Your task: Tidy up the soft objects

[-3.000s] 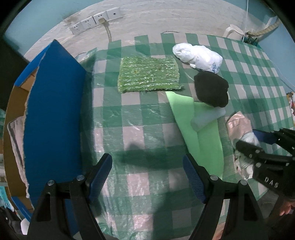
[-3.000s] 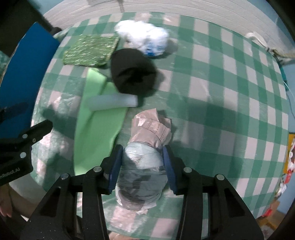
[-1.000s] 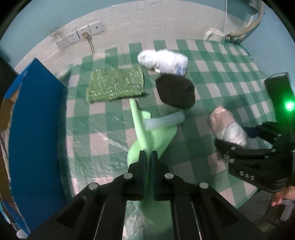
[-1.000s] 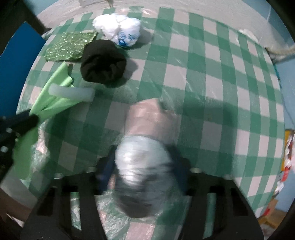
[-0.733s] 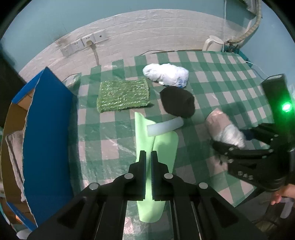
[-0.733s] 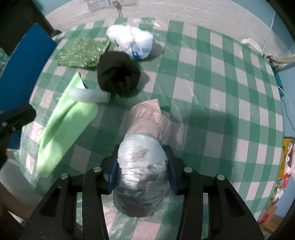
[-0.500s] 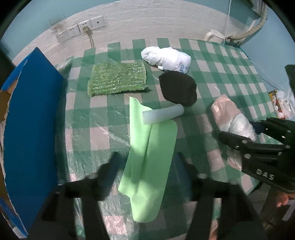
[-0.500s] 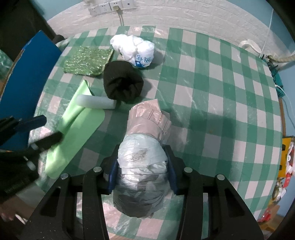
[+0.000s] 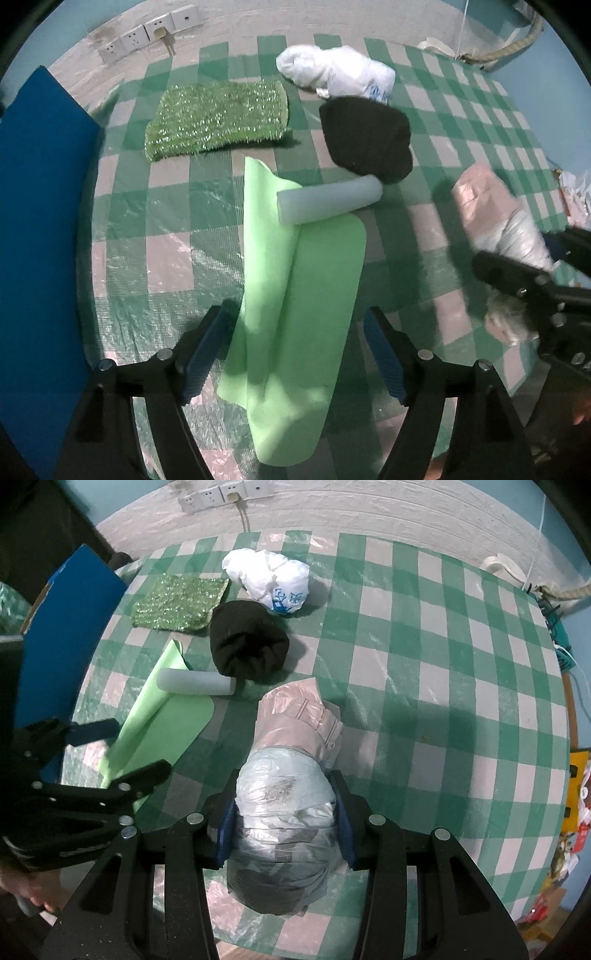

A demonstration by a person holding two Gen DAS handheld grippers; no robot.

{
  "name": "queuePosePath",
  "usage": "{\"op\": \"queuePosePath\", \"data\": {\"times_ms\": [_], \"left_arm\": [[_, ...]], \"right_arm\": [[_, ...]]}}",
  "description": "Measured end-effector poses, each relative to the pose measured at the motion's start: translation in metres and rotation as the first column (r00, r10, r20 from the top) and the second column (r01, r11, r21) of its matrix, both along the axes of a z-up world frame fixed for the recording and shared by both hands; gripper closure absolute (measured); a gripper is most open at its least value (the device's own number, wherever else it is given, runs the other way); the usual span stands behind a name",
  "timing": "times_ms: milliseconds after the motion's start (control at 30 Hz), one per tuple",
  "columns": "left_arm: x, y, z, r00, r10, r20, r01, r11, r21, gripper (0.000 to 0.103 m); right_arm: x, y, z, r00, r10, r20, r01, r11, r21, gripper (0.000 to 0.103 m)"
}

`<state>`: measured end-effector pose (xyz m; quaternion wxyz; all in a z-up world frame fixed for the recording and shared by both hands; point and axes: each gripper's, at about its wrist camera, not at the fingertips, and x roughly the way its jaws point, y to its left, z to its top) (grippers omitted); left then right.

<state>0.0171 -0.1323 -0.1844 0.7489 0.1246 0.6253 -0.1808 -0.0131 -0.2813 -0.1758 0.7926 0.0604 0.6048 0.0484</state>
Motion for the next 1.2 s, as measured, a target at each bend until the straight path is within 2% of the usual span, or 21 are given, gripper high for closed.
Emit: {"op": "queuePosePath", "data": {"times_ms": [133,233,300,367,467,733,1200], "left_arm": [[-0.008,-0.009,-0.003,0.998,-0.044,0.043,0.042,0.999,0.035,0.023],[-0.015,-0.014,-0.005,0.994,-0.065,0.085,0.060,0.996,0.061,0.046],[-0.017,-0.015,-0.003,0.992,-0.073,0.100,0.067,0.996,0.063,0.071],[-0.015,-0.014,-0.002,0.993,-0.064,0.095,0.059,0.997,0.055,0.086],[-0.010,-0.005,0.000,0.996,-0.029,0.089,0.027,0.999,0.029,0.095],[0.000,0.003,0.008,0.994,-0.017,0.106,0.016,1.000,0.013,0.098],[-0.009,0.013,0.054,0.980,-0.004,0.198,0.008,1.000,-0.018,0.098]], "right_arm": [[-0.001,-0.002,0.001,1.000,-0.004,0.001,0.004,1.000,0.013,0.059],[-0.001,-0.002,0.000,1.000,-0.007,-0.001,0.007,1.000,0.017,0.059],[0.000,-0.002,0.000,1.000,-0.011,-0.002,0.011,1.000,0.019,0.059],[0.001,-0.002,-0.001,1.000,-0.014,-0.003,0.014,1.000,0.021,0.059],[0.000,-0.003,-0.001,1.000,-0.017,-0.003,0.017,1.000,0.024,0.059],[-0.001,-0.002,0.003,1.000,-0.016,0.005,0.016,0.999,0.031,0.059],[0.000,0.003,0.030,0.998,-0.006,0.056,0.003,0.999,0.053,0.059]]}}
